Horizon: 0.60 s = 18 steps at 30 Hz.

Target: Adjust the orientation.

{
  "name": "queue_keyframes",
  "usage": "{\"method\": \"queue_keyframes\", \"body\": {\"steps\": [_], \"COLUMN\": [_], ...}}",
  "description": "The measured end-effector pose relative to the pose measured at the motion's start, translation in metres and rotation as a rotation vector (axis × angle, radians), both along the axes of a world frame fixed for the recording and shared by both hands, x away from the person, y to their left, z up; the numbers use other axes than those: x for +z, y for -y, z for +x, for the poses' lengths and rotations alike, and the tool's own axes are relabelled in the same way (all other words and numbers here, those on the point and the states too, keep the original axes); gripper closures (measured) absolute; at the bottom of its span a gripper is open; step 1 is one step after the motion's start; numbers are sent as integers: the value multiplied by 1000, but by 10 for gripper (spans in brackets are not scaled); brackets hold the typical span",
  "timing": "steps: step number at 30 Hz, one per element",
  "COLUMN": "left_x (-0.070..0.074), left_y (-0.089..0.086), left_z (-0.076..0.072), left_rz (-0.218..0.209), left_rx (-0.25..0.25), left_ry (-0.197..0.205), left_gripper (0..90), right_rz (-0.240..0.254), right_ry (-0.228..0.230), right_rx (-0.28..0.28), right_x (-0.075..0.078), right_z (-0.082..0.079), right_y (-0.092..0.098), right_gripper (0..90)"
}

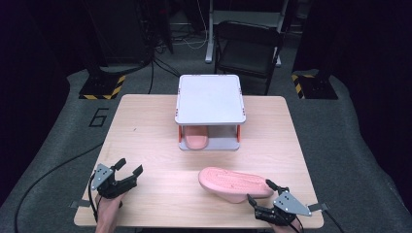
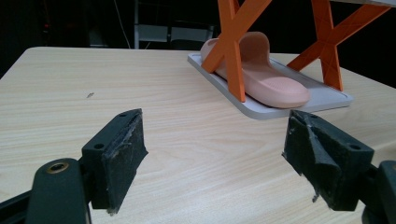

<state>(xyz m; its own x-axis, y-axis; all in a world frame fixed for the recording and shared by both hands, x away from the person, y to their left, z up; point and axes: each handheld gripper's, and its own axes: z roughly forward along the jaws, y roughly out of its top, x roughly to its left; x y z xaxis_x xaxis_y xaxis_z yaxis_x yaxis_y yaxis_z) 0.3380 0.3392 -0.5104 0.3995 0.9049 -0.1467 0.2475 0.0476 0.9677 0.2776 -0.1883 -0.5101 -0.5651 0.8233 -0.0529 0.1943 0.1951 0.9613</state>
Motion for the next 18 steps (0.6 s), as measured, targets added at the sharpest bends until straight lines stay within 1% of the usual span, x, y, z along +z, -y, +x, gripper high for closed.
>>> {"method": "queue_keyframes", "body": {"steps": [1, 3, 4, 5, 10, 11, 12, 13, 14, 16, 17, 18], "left_x": [0, 0, 0, 0, -1, -1, -1, -1, -1, -1, -1, -1], "left_y": [0, -1, -1, -2, -3, -3, -3, -3, -3, -3, -3, -3], "left_z": [-1, -1, -1, -1, -1, -1, -1, -1, 0, -1, -1, -1], "left_rz": [-1, -1, -13, -13, -19, -19, -15, -20, -19, -18, -17, -15], "left_rx": [0, 1, 9, 6, 12, 12, 10, 12, 9, 9, 9, 9], "left_ry": [-5, -2, 4, -3, -2, -1, -2, -2, -3, -9, -9, -10], "left_gripper": [202, 202, 202, 202, 203, 203, 203, 203, 203, 203, 203, 204], "right_rz": [12, 31, 41, 47, 84, 88, 78, 80, 80, 71, 70, 75], "right_ry": [1, 4, -5, 1, 7, 15, 18, 17, 28, 25, 32, 22], "right_rx": [-18, -25, -33, -39, -55, -56, -55, -60, -62, -70, -69, -74], "right_x": [0, 0, 0, 0, 3, 3, 3, 3, 3, 4, 4, 4], "right_z": [4, 11, 14, 17, 27, 28, 30, 31, 32, 36, 38, 41], "right_y": [-1, -2, -3, -3, -3, -3, -2, -3, -3, -2, -1, -1], "right_gripper": [186, 190, 189, 192, 211, 212, 213, 213, 213, 215, 221, 227]}}
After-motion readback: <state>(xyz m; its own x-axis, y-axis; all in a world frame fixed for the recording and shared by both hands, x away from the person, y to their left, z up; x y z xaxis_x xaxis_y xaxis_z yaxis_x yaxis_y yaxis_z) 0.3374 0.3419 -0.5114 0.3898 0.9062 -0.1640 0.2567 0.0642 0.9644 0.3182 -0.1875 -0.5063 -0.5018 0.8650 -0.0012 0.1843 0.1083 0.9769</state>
